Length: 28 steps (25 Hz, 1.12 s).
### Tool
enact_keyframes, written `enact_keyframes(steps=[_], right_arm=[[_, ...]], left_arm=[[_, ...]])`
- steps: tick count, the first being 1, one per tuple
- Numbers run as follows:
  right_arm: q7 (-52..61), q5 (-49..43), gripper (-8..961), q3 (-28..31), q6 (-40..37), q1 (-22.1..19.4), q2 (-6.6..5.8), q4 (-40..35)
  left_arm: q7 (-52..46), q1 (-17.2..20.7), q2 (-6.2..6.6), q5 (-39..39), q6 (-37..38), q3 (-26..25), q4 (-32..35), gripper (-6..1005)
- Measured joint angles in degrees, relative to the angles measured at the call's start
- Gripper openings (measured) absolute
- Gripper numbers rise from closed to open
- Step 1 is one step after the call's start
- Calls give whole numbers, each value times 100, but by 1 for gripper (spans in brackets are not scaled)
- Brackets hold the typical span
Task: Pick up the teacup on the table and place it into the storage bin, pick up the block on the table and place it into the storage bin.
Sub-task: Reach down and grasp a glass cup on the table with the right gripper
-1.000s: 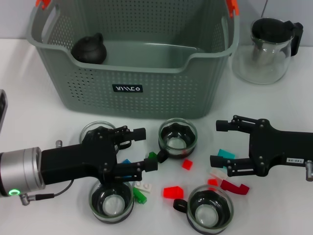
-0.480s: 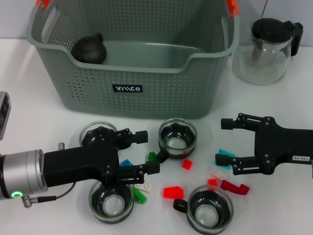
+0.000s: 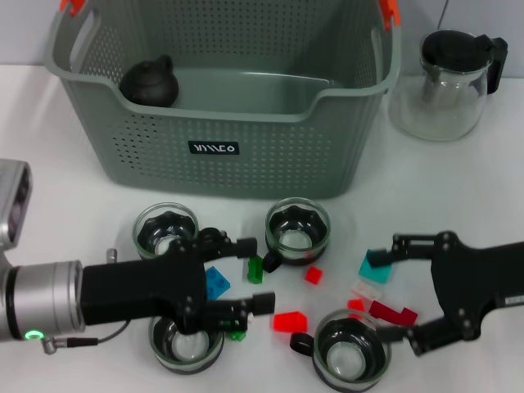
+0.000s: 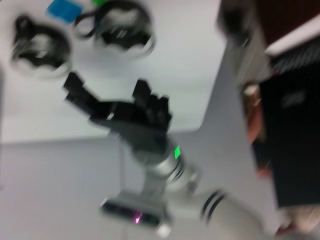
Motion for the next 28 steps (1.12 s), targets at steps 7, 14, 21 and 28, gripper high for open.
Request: enact_keyframes(steps=[7,14,21,28], right_arm=[[541,-488,942,-672,-308,75,127,-966],[893,-603,941,-1605,-454,88,198,-1645],[1155,-576,941,-2341,-377,239,222,-1817],[1628,-584,942,-3076,-8,336,226,-1898]], left_arm=[[142,-43,-69,6,-252,437,-13,876],[143,-52,-151,-43,-590,418,-22,875],[143,-54,-182,-59,-670,411,-22,875],[143,-54,-186,-65,-719,353,-1,876]])
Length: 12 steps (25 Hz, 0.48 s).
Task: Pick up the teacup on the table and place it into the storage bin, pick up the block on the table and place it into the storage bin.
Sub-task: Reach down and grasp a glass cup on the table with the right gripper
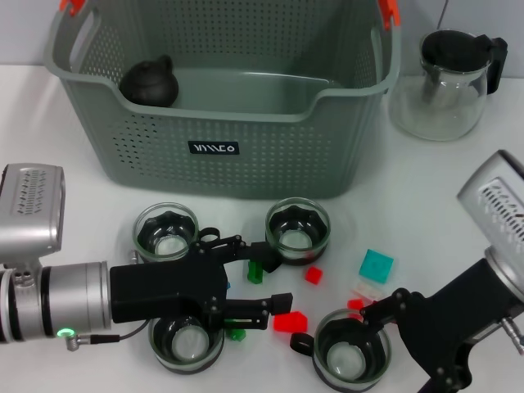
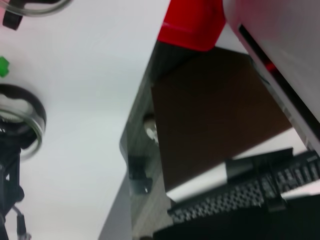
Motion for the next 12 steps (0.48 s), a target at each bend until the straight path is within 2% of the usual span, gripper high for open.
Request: enact_keyframes(steps=[12], right_arm=[[531,-19,941,-1047,606,36,-1,-87]], left_arm=[[10,-4,1,25,-199,45,-18,875]])
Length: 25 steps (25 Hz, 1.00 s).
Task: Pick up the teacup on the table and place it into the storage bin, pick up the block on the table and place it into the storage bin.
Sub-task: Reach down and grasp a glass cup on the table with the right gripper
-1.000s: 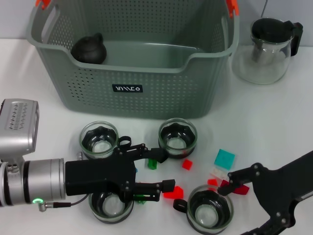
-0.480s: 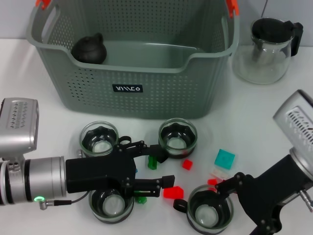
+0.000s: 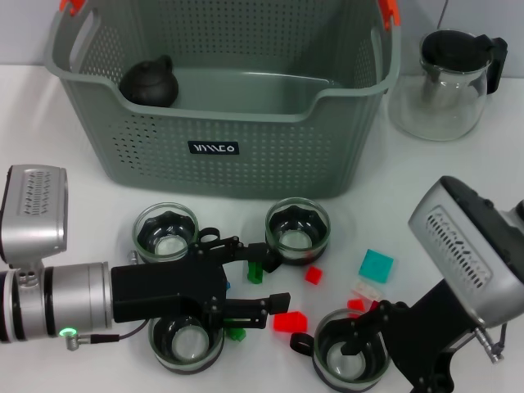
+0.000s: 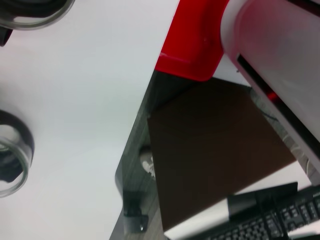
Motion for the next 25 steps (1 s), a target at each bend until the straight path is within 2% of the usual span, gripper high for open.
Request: enact_keyframes(steps=[5,16,21,25], right_arm=[[162,0,942,-330,213,3,0,-8],[442,0,941,-660,510,3,0,-11],[797,-6,896,-762,636,80,0,-39],[910,-54,742,-843,644,95,0,-59]], left_arm=[[2,15,4,7,-4,-26,0,875],[7,46,19,-25,-49,-45,0,876],[7,53,23,-26,-121,-45,0,875],[8,62,22,-26,-142,-45,0,875]])
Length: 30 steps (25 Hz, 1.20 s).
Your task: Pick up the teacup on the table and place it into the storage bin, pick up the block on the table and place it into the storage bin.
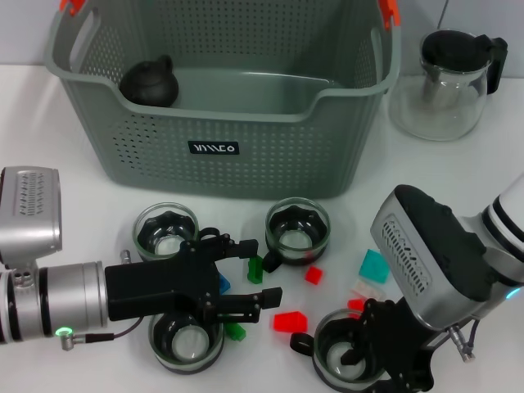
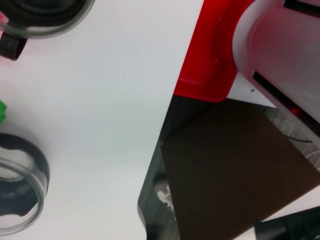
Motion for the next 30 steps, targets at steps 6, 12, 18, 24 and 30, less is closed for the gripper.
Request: enact_keyframes(steps=[6,12,18,24,30], right_arm=[[81,-51,498,-151,60,4,0,1],[280,-85,175,-103,11,-37,-3,-76],[317,-85,100,4,-50,-50,-14,-76],[291,-63,74,626,-476,-139,-21,-237],[256,-42,68,1812,-1386,-290,-28,-751]], left_arm=[[27,5,-5,0,-3,0,0,875],[33,4,0,1,2,0,0,876],[35,5,1,1,18,0,0,876],[34,46,9,1,51,-3,0,876],[38,145,37,11,86,-9,50,875]])
